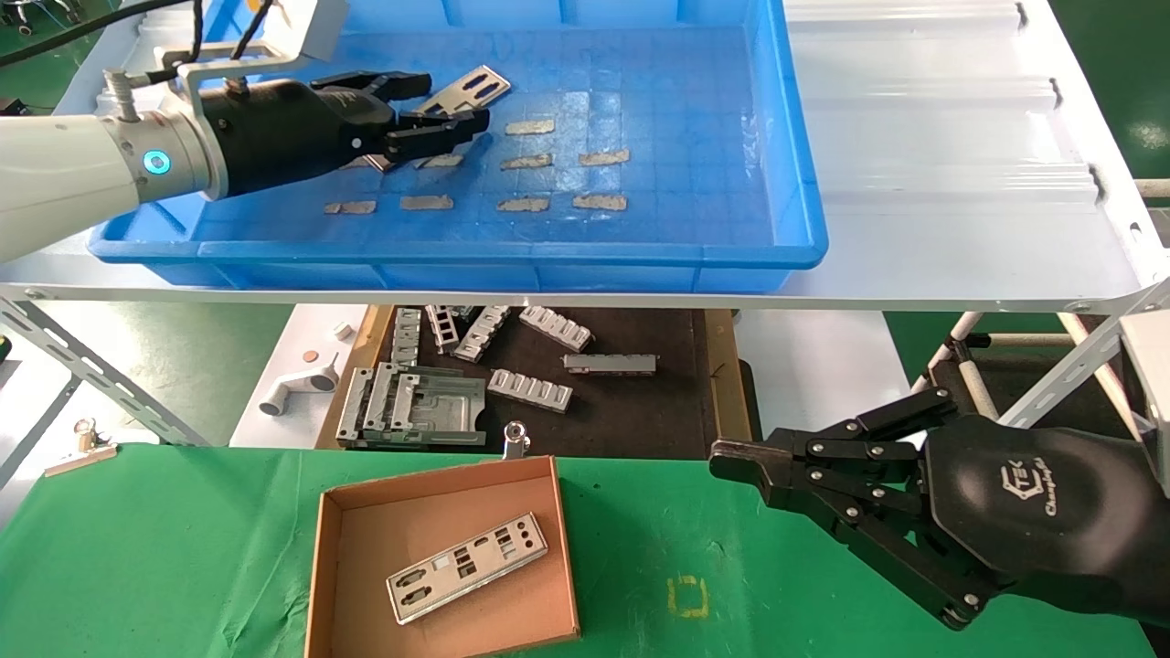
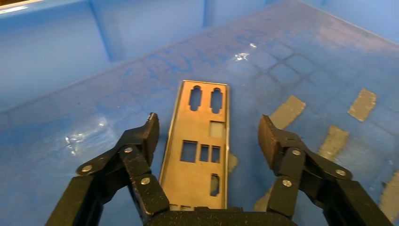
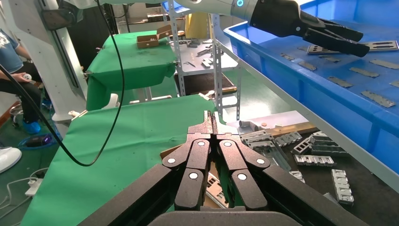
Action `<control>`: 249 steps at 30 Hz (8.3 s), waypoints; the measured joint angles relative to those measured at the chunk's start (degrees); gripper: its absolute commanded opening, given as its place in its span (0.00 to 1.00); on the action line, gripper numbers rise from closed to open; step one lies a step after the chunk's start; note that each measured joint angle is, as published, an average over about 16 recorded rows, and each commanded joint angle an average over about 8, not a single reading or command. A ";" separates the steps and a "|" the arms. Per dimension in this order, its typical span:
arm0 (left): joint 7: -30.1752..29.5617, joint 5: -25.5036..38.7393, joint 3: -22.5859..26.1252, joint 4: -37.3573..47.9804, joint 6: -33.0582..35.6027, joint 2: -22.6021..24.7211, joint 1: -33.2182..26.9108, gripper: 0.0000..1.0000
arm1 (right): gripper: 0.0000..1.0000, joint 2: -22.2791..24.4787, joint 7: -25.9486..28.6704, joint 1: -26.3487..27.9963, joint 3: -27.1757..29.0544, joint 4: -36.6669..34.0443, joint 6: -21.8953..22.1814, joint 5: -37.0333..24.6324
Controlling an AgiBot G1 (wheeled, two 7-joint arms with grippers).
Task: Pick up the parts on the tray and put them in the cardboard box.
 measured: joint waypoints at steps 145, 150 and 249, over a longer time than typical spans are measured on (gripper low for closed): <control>-23.86 4.21 11.57 -73.68 -13.28 -26.56 53.37 0.05 | 0.00 0.00 0.00 0.00 0.00 0.00 0.00 0.00; -24.11 4.29 11.62 -73.81 -13.48 -26.45 53.42 0.23 | 0.00 0.00 0.00 0.00 0.00 0.00 0.00 0.00; -17.88 -25.93 -10.16 -72.29 22.35 -31.19 47.63 1.00 | 1.00 0.00 0.00 0.00 -0.01 0.00 0.00 0.00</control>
